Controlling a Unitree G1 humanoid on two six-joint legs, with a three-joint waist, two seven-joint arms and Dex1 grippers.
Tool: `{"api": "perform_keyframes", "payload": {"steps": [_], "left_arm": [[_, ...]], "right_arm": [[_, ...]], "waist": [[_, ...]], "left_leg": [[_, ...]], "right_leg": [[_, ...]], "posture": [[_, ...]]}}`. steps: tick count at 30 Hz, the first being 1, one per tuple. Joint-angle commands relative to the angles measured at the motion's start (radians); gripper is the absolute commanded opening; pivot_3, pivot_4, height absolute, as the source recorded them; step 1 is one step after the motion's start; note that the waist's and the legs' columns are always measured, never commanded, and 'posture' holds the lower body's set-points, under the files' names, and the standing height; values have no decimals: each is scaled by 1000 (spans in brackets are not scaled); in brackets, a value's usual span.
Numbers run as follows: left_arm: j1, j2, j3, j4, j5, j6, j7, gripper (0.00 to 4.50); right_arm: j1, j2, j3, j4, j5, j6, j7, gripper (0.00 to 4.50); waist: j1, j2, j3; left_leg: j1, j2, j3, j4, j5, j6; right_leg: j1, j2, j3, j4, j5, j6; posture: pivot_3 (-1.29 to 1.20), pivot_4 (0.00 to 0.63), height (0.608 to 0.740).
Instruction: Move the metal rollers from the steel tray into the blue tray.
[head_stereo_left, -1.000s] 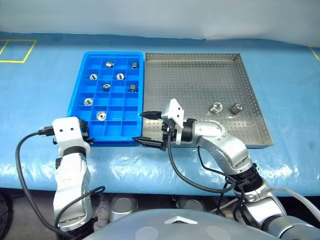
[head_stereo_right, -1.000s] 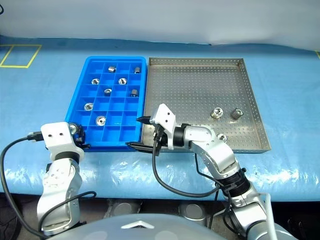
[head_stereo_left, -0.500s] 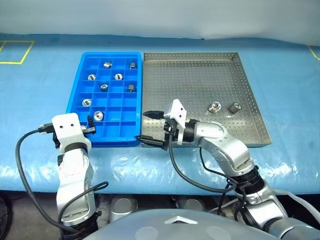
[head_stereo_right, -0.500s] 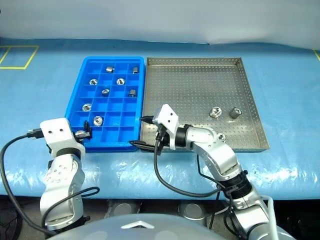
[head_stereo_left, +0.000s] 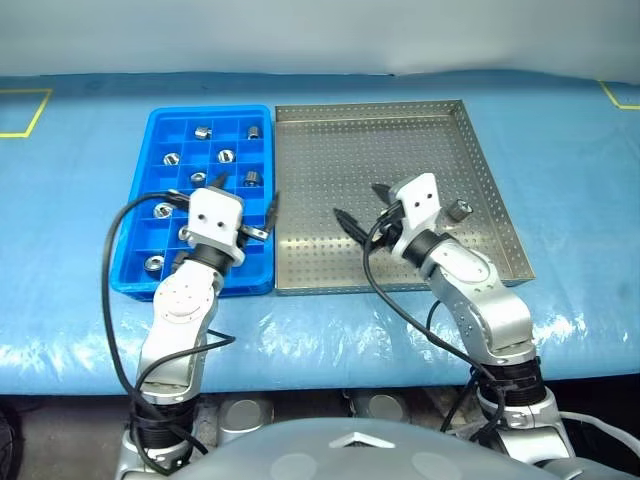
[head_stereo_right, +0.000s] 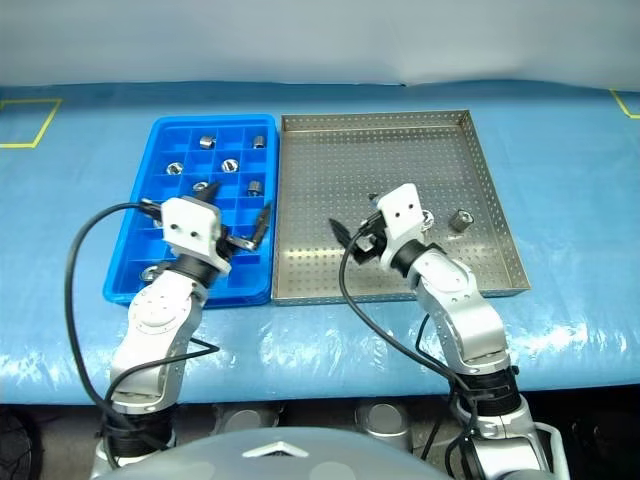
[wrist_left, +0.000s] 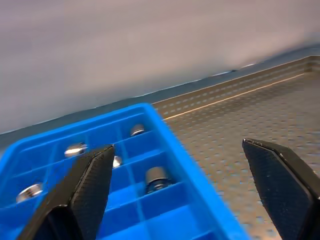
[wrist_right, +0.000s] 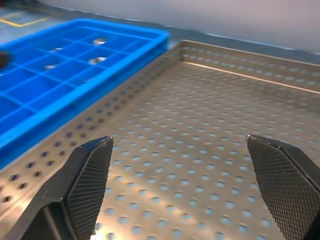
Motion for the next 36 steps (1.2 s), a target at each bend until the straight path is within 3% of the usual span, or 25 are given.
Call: {"api": "perform_keyframes", "payload": {"steps": [1,5,12,27,30,36], "left_arm": [[-19,29,-44,12,-78,-83,-120,4452],[-23,79,-105,30,-141,-88,-249,4452],[-42,121,-162,58,-198,-37,-343,4452],[6,143,-161,33,-207,-37,-327,4452],[16,142,-156,28,-210,-40,-319,4500],[30,139,-149,23,-202,-47,-294,4500]], "right_arm": [[-13,-7,-41,-40,-75,58,-100,4500],[-34,21,-58,-44,-106,171,-177,4500],[-104,196,-116,29,-114,358,-326,4500],[-185,326,-163,226,-165,293,-440,4500],[-211,344,-177,261,-168,269,-455,3914],[-221,355,-157,293,-174,247,-445,1978]], "waist": [[-11,0,0],[-29,0,0],[-48,1,0],[-55,2,0],[-56,2,0],[-55,2,0]], "left_leg": [[0,0,0,0,0,0],[0,0,0,0,0,0],[0,0,1,0,0,0],[0,0,1,-1,0,1],[0,1,1,-1,0,1],[-1,1,1,-1,-1,1]], "right_leg": [[0,0,0,0,0,0],[0,0,1,0,0,0],[0,1,1,1,-1,1],[-2,1,2,1,0,0],[-2,1,2,1,0,0],[-2,1,2,1,0,-1]], "posture": [[-97,150,740],[-106,150,740],[-114,150,740],[-83,150,740],[-82,150,740],[-71,150,740]]}}
